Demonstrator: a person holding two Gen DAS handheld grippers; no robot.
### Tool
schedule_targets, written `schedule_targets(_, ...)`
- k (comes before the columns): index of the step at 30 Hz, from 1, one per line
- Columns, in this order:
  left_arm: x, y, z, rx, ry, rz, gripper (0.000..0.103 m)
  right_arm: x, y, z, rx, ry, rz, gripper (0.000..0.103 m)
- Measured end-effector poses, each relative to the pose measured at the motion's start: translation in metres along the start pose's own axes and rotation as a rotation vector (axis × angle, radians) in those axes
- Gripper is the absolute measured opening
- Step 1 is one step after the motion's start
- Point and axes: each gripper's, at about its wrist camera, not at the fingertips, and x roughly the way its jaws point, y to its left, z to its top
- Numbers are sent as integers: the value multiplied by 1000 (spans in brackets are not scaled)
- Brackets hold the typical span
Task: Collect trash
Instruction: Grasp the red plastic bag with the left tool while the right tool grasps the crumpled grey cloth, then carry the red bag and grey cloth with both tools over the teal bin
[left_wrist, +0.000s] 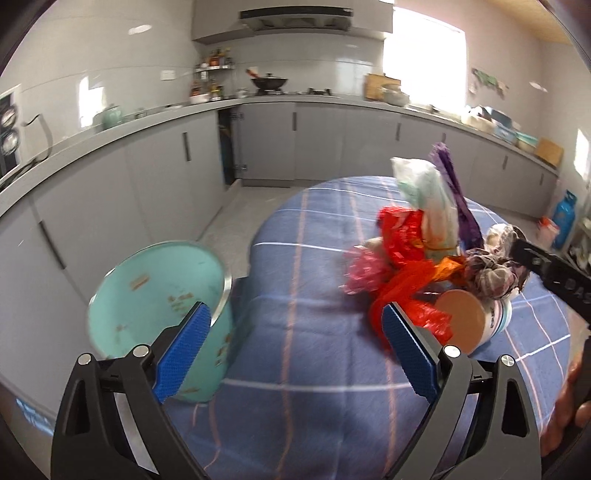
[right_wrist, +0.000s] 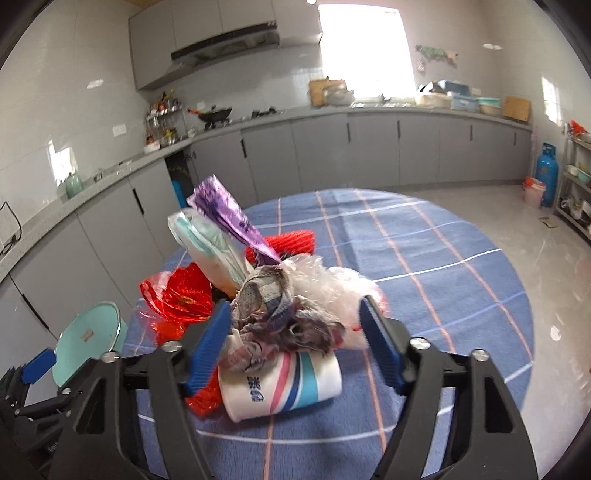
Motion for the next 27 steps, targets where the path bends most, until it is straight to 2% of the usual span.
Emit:
schedule_targets(3,14,-13,3,13,21,-35,92,16,-3,-1,3,50,37,46)
schedule_targets(5,26,-22,5,15,49,-63,92,23,-4,0,19,73,75,19)
schedule_targets(7,35,-32,6,25,65,-72,92,25,-8,0,24,88,104,8)
schedule_targets(10,47,-44,6,42,82,-92,90,21,-9,1,20,92,139,7)
schedule_targets(13,59,-51,5,40,118,-117,80,10,-11,6,35,68,166,6)
schedule_targets(16,70,-55,0,43,166,-136,64,-3,-13,10,26,34,165,6)
schedule_targets(18,74,-56,-5,48,189,-166,38,-4,-12,10,15,27,156,6)
schedule_targets(21,71,-54,-8,51,189,-197,17,-4,-13,10,26,27,160,6)
schedule_targets(27,35,-31,0,29,109,-222,16,-27,-7,28,12,-55,167,6)
